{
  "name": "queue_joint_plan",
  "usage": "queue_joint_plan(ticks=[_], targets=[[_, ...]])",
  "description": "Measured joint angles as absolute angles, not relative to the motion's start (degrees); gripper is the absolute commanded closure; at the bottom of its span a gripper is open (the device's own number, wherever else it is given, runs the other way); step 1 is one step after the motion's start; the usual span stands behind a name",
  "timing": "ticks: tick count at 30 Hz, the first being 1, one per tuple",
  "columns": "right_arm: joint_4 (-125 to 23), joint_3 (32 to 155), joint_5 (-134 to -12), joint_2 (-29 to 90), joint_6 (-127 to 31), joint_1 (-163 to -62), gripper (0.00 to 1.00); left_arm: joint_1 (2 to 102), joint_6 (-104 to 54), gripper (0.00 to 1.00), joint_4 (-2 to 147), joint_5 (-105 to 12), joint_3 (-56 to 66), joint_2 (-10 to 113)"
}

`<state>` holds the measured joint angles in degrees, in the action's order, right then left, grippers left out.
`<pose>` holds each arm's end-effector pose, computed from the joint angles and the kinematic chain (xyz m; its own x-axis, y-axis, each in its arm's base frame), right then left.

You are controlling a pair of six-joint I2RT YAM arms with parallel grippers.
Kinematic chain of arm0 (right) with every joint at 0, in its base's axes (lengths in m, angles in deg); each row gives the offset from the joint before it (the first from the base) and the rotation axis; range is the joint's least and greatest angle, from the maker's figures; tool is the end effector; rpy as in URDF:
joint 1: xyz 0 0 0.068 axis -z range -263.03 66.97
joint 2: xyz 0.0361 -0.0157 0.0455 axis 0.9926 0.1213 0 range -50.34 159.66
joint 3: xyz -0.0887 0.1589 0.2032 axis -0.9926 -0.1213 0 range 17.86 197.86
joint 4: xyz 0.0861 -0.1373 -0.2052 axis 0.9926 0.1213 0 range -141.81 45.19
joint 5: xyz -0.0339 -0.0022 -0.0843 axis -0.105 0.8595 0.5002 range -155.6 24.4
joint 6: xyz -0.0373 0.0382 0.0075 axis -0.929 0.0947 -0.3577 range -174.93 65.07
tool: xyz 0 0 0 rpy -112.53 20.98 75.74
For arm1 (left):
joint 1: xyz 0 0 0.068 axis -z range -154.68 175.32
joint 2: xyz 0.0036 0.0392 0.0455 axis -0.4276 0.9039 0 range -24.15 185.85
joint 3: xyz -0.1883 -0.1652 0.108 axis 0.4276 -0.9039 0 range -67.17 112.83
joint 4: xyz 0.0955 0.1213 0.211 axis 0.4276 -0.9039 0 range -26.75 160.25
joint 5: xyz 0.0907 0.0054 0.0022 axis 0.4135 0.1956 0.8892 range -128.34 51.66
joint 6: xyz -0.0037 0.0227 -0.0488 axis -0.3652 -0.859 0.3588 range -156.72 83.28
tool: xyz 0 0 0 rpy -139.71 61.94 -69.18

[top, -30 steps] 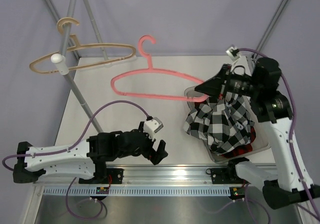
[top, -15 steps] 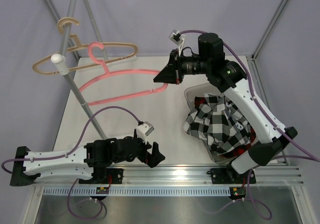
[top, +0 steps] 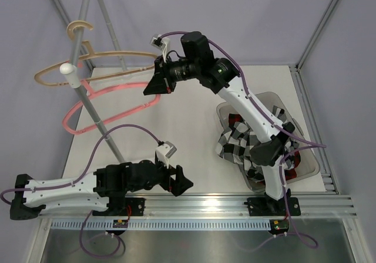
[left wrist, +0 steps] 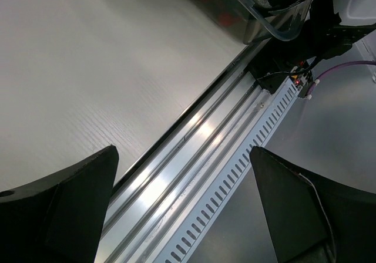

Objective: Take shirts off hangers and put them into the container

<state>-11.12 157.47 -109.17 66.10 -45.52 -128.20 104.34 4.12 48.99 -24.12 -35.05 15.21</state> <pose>0.2887 0.3253 0.4714 -0.3692 -0.2032 -0.9068 -0.9293 0.0789 0.3607 0.0394 -0.1573 0.2578 -0.6641 0.0950 -0.7416 0.6294 0.6063 -0.4861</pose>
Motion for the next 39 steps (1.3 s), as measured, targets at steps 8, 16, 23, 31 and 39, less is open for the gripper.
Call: queue_joint_plan(ticks=[8, 16, 23, 31, 39], targets=[[-13.88, 163.81, -113.43, 69.07, -44.25, -128.64, 1.00, 104.41, 4.40, 0.01, 49.12, -24.01, -35.16, 15.03], [-22.05, 163.84, -116.32, 69.18, -43.69, -129.14, 1.00, 104.60, 5.28, 0.01, 49.36, -24.10, -36.93, 16.13], [-24.50, 158.50, -115.14, 67.59, -44.76, -129.16, 1.00, 104.67, 5.84, 0.01, 50.59, -24.14, -38.50, 15.49], [-25.96, 155.40, -114.18, 64.51, -45.61, -129.14, 1.00, 104.78, 6.72, 0.01, 51.77, -24.32, -40.36, 14.90], [-26.86, 156.03, -114.09, 63.37, -45.76, -128.07, 1.00, 104.89, 6.89, 0.01, 52.23, -24.49, -40.60, 14.90]])
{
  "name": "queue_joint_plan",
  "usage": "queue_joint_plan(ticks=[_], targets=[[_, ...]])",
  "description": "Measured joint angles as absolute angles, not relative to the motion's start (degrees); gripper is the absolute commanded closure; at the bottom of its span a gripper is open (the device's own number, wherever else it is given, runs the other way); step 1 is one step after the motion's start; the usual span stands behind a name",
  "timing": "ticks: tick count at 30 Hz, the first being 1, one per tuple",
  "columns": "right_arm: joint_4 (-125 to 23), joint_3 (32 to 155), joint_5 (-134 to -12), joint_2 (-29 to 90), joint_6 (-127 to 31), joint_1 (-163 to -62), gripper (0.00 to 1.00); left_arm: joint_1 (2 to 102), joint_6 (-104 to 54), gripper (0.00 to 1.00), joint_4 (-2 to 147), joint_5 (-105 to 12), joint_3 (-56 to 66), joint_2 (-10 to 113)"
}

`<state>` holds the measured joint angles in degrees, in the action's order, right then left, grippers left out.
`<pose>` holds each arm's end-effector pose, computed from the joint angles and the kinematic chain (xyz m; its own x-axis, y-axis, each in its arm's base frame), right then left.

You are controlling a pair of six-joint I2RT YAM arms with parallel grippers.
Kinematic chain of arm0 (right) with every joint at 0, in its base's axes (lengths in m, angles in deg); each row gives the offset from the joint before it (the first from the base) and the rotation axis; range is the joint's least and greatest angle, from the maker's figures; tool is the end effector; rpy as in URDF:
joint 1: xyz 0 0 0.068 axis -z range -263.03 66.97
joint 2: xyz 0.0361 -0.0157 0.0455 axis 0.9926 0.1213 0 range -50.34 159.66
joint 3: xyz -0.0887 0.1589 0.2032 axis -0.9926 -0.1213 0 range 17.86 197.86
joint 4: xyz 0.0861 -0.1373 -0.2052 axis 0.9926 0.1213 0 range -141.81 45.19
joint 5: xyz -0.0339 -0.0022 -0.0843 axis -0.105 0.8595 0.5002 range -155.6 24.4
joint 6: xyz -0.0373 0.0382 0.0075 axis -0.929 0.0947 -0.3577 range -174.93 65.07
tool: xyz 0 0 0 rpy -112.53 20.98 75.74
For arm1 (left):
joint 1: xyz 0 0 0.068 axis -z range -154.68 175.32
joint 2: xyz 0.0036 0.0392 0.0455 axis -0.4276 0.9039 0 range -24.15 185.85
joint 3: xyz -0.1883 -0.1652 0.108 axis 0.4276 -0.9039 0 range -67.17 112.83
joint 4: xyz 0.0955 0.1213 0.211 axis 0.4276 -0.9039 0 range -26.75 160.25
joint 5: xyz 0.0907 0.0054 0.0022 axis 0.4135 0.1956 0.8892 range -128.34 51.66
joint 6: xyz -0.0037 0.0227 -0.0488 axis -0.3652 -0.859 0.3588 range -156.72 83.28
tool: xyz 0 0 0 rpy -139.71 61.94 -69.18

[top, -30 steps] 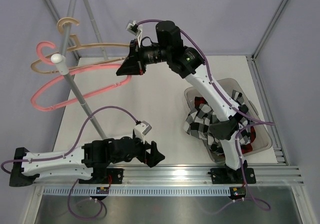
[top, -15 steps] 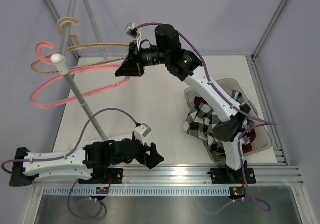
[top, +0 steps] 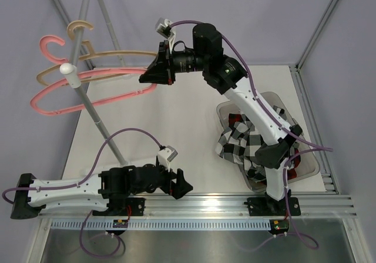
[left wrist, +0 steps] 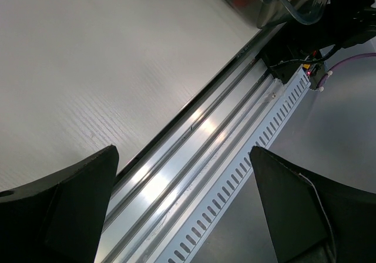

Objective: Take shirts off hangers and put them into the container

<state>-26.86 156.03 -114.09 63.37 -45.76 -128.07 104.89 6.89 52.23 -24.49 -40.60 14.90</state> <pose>0.2791 0.3173 0.5104 -0.1651 -0.0157 -0.9861 -0.9843 -0.0599 0.1658 0.0375 -0.1566 0.2304 -0.6994 0.1002 -0.7077 0.6010 0.6184 -0.5064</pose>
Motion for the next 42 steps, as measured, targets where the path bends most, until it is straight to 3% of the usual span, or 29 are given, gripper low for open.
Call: queue_joint_plan(ticks=[19, 25, 26, 30, 31, 35, 36, 42], targets=[[-36.85, 133.10, -114.24, 49.40, -44.34, -122.28, 1.00, 105.33, 7.90, 0.01, 54.22, -24.84, -41.72, 15.38], [-42.14, 124.45, -112.87, 46.17, -43.45, -122.28, 0.88, 105.50, 8.07, 0.01, 54.48, -24.86, -41.72, 16.48], [-43.06, 123.51, -112.65, 45.75, -43.27, -122.28, 0.86, 105.54, 8.16, 0.01, 54.48, -24.88, -41.72, 16.48], [-46.25, 119.27, -111.73, 43.74, -41.78, -122.28, 0.59, 105.59, 8.36, 0.01, 54.57, -24.88, -41.72, 16.48], [-46.68, 118.46, -111.42, 43.44, -41.46, -122.28, 0.43, 105.61, 8.36, 0.01, 54.57, -24.86, -41.72, 16.48], [-47.40, 115.77, -109.50, 42.56, -40.69, -122.28, 0.06, 105.61, 8.40, 0.01, 55.07, -24.86, -41.72, 17.07], [-47.40, 115.31, -108.91, 42.50, -40.71, -122.28, 0.01, 105.61, 8.40, 0.01, 55.16, -24.86, -41.72, 17.33], [-45.46, 112.80, -104.15, 41.51, -40.76, -122.28, 0.01, 105.63, 8.77, 0.01, 56.40, -24.49, -41.93, 18.62]])
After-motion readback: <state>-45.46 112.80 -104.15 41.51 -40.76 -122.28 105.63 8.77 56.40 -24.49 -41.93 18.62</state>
